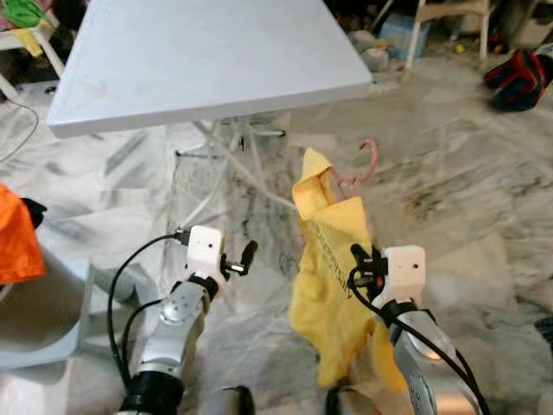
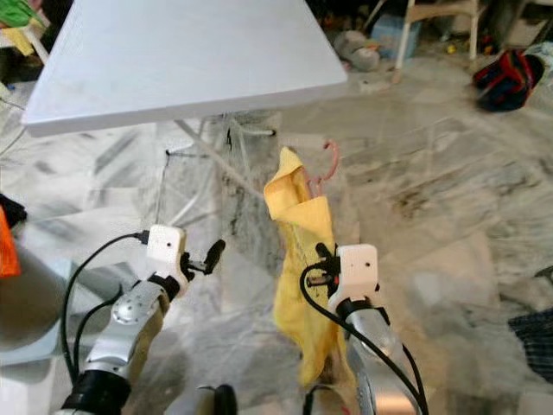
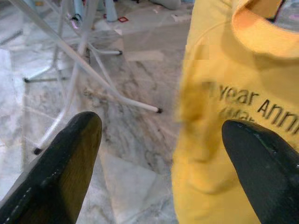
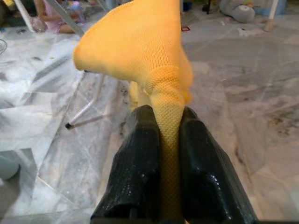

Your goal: Hang hanger

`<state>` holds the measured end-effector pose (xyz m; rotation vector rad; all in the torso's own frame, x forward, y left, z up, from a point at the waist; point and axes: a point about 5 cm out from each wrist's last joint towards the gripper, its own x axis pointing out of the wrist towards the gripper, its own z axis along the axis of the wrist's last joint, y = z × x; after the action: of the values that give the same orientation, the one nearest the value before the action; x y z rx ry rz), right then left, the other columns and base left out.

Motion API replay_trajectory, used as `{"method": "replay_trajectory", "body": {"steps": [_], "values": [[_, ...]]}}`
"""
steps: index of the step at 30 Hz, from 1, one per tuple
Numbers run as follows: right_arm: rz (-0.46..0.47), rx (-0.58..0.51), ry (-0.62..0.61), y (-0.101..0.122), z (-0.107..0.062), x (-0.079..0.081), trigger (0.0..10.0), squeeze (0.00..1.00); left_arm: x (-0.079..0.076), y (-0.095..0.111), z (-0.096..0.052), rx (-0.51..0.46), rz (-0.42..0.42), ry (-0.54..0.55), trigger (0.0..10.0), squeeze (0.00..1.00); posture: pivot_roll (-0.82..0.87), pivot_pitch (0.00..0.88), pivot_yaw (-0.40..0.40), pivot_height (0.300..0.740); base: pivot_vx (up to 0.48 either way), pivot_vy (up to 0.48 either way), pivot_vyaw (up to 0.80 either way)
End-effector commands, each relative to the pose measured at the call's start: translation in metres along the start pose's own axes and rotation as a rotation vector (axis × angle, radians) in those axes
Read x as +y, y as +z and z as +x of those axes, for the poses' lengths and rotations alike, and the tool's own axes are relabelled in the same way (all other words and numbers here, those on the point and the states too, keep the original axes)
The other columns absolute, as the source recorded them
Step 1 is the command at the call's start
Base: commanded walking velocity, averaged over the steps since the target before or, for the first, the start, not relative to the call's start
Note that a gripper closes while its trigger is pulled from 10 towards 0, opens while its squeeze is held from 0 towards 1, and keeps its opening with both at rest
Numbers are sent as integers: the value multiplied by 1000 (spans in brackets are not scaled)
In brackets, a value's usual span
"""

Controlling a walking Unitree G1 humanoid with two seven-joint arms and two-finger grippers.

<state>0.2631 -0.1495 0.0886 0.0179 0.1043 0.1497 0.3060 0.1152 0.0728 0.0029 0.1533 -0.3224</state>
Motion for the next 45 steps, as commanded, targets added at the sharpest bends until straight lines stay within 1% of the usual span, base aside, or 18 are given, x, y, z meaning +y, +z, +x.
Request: {"method": "replay_trajectory", "body": {"steps": [1,4,6,7,8,9,10,16,17,18,21,25,27,29,32,35,42,45], "values": [[2,-47,-11,8,-1,-3,10000,0,-2,-3,-1,12,11,-15,10000,0,-45,200,16,740,0,0,0],[-5,-46,-8,7,-1,-3,10000,0,-3,-3,-2,6,9,-26,10000,0,-43,201,15,740,0,0,0],[-30,-44,-3,6,-2,-4,10000,0,-3,-2,-2,-1,4,-33,10000,0,-42,202,14,740,0,0,0],[-62,-44,6,6,-3,-4,10000,0,-2,0,-2,-7,-2,-41,10000,0,-40,203,13,740,0,0,0],[-62,-44,6,6,-3,-4,10000,0,-2,0,-2,-7,-2,-41,10000,0,-40,203,13,740,0,0,0],[-126,-41,24,5,-5,-6,10000,0,-1,2,-2,-15,-11,-46,10000,0,-39,204,13,740,0,0,0],[-150,-40,29,4,-5,-7,10000,0,-1,3,-2,-20,-17,-52,10000,0,-38,204,12,740,0,0,0],[-247,-36,58,6,-4,-15,10000,0,1,10,1,-37,-30,-79,10000,0,-39,209,12,740,0,0,0],[-247,-36,58,6,-4,-15,10000,0,1,10,1,-37,-30,-79,10000,0,-39,209,12,740,0,0,0],[-283,-42,78,10,-4,-21,10000,0,1,14,4,-50,-47,-95,10000,0,-39,213,11,740,0,0,0],[-296,-50,95,14,-4,-26,10000,0,-1,20,7,-73,-61,-123,10000,0,-42,212,11,740,0,0,0],[-374,-52,210,18,-9,-24,10000,0,-4,32,16,-107,-80,-150,10000,0,-49,215,13,740,0,0,0],[-417,-54,246,20,-11,-25,10000,0,-6,38,21,-118,-91,-166,10000,0,-54,214,15,740,0,0,0],[-417,-64,296,23,-14,-23,10000,0,-8,42,25,-121,-108,-193,10000,0,-58,211,19,740,0,0,0],[-423,-69,359,25,-17,-18,10000,0,-9,42,26,-112,-116,-209,10000,0,-60,210,23,740,0,0,0],[-391,-87,408,32,-21,-16,10000,0,-8,40,27,-100,-136,-209,10000,0,-65,210,27,740,0,0,0],[-338,-103,473,47,-30,-19,10000,0,-3,35,29,-70,-178,-182,10000,0,-71,216,32,740,0,0,0],[-331,-104,483,51,-32,-23,10000,0,0,34,29,-66,-173,-170,10000,0,-71,218,32,740,0,0,0]]}}
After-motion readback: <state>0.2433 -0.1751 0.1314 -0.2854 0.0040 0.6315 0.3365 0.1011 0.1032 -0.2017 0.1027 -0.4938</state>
